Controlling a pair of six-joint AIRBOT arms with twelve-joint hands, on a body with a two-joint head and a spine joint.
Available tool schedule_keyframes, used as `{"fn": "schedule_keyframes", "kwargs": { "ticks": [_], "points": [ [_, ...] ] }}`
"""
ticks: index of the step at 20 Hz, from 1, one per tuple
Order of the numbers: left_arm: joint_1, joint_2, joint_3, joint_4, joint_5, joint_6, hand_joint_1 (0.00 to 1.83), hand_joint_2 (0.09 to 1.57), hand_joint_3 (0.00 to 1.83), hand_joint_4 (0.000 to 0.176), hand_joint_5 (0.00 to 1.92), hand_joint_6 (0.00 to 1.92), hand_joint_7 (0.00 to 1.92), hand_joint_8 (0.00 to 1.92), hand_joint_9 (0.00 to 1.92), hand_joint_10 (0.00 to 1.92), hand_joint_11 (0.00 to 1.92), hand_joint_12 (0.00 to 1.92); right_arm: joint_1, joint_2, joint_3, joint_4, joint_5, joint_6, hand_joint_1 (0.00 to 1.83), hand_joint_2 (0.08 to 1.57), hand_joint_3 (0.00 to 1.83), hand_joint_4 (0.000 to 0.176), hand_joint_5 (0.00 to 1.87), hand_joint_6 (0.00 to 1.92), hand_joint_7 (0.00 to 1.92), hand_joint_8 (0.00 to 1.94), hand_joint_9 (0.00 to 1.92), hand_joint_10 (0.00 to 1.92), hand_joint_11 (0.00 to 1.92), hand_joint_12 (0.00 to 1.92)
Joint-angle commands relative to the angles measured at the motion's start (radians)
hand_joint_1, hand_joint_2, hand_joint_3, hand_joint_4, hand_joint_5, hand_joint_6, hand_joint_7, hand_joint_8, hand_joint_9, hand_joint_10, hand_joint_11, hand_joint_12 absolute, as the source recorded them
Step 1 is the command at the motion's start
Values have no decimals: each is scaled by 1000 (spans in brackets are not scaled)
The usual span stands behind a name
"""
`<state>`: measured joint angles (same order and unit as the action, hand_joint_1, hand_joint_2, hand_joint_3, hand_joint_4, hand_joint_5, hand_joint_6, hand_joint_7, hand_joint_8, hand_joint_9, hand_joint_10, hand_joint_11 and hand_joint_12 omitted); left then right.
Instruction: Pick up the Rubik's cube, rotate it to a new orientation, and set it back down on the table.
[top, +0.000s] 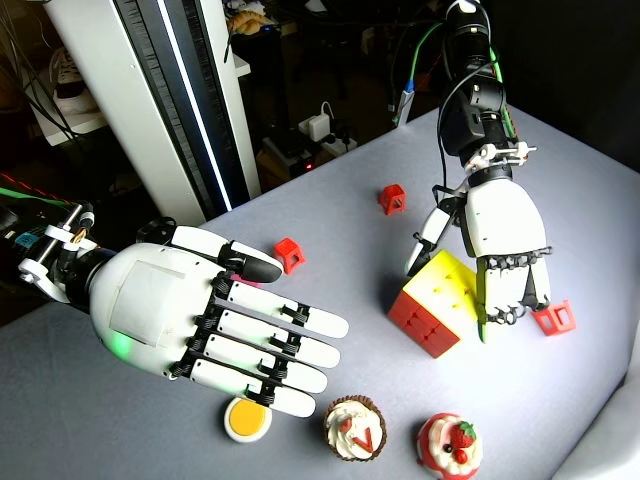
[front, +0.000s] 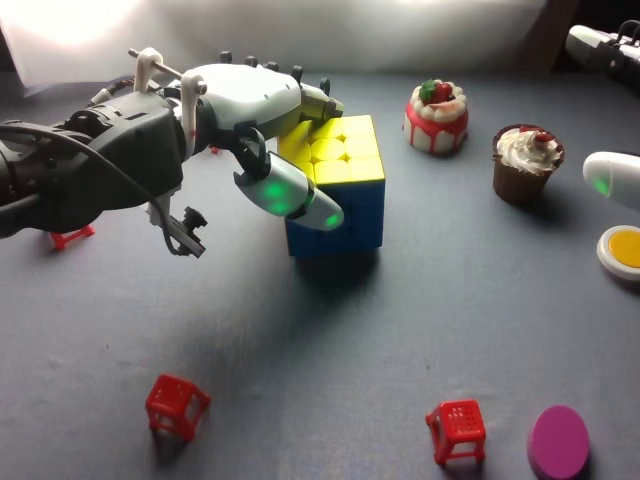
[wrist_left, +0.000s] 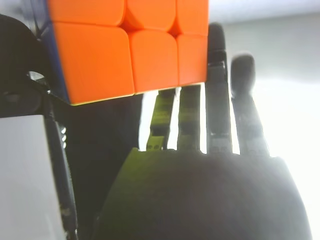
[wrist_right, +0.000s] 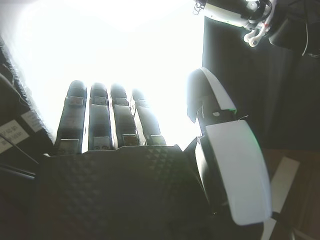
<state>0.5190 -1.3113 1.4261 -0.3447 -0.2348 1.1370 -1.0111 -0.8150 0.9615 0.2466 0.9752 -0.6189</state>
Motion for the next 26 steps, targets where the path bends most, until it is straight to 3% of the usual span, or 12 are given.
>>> {"fn": "schedule_keyframes", "kwargs": {
  "ticks": [1, 3, 6, 9, 10, 11, 12, 14, 15, 16, 20, 26],
  "points": [
    [-8, 1, -3, 1, -69, 5, 778, 953, 3, 0, 717, 650, 460, 1407, 334, 1839, 396, 1920, 7, 0, -2, 5, 125, 6, 429, 1353, 0, 0, 0, 0, 0, 0, 0, 0, 0, 0],
    [-9, 5, -9, 1, -77, 11, 892, 1001, 5, 0, 588, 984, 434, 1459, 302, 1875, 382, 1921, 7, 0, -2, 5, 125, 6, 445, 1362, 3, 0, 0, 0, 0, 0, 0, 0, 0, 0],
    [-12, 15, -23, 8, -91, 17, 990, 996, 1, 0, 554, 655, 562, 1544, 504, 1921, 599, 1921, 6, 0, -2, 5, 129, 6, 432, 1363, 3, 0, 0, 0, 0, 0, 0, 0, 0, 0],
    [-12, 23, -35, 21, -107, 17, 1004, 1123, 8, 0, 670, 297, 404, 1148, 232, 1621, 232, 1921, 5, 0, -2, 4, 132, 6, 446, 1363, 2, 0, 0, 0, 0, 0, 0, 0, 0, 0],
    [-12, 29, -43, 29, -116, 16, 1059, 1118, 2, 0, 667, 293, 318, 1526, 217, 1861, 331, 1921, 5, 0, -3, 4, 134, 6, 438, 1362, 1, 0, 0, 0, 0, 0, 0, 0, 0, 0],
    [-12, 35, -51, 53, -131, -2, 1086, 1206, 8, 0, 734, 1115, 350, 1599, 300, 1907, 421, 1921, 5, 0, -3, 3, 138, 6, 478, 1367, 2, 0, 0, 0, 0, 0, 0, 0, 0, 0],
    [-12, 41, -58, 71, -144, -14, 1072, 1249, 6, 0, 704, 1341, 398, 1517, 326, 1837, 406, 1921, 5, 0, -3, 1, 141, 6, 468, 1366, 2, 0, 0, 0, 0, 0, 0, 0, 10, 5],
    [-12, 52, -69, 102, -167, -42, 1136, 1276, 6, 0, 714, 1273, 585, 1665, 364, 1832, 425, 1921, 5, 0, -2, -7, 145, 6, 497, 1369, 2, 0, 0, 0, 0, 0, 0, 0, 3, 3],
    [-12, 57, -74, 119, -180, -63, 1266, 1186, 0, 0, 653, 1799, 682, 1876, 710, 1917, 814, 1921, 5, 0, -2, -12, 150, 6, 432, 1397, 12, 0, 0, 0, 0, 0, 0, 0, 0, 0],
    [-11, 62, -79, 138, -196, -81, 1266, 1186, 0, 0, 653, 1799, 682, 1876, 710, 1917, 814, 1921, 5, 0, -1, -16, 155, 6, 432, 1397, 12, 0, 0, 0, 0, 0, 0, 0, 0, 0],
    [-3, 86, -101, 245, -291, -219, 1300, 1196, 0, 0, 1080, 1921, 1119, 1921, 1192, 1921, 1265, 1921, 5, 0, 8, -42, 178, 6, 396, 1421, 9, 0, 0, 0, 0, 0, 0, 0, 0, 0],
    [36, 123, -113, 326, -451, -404, 1259, 1176, 0, 0, 1089, 1921, 1084, 1921, 1098, 1921, 1160, 1921, 5, -29, 45, -71, 199, 6, 329, 1457, 20, 0, 0, 0, 0, 0, 0, 0, 0, 0]
  ]
}}
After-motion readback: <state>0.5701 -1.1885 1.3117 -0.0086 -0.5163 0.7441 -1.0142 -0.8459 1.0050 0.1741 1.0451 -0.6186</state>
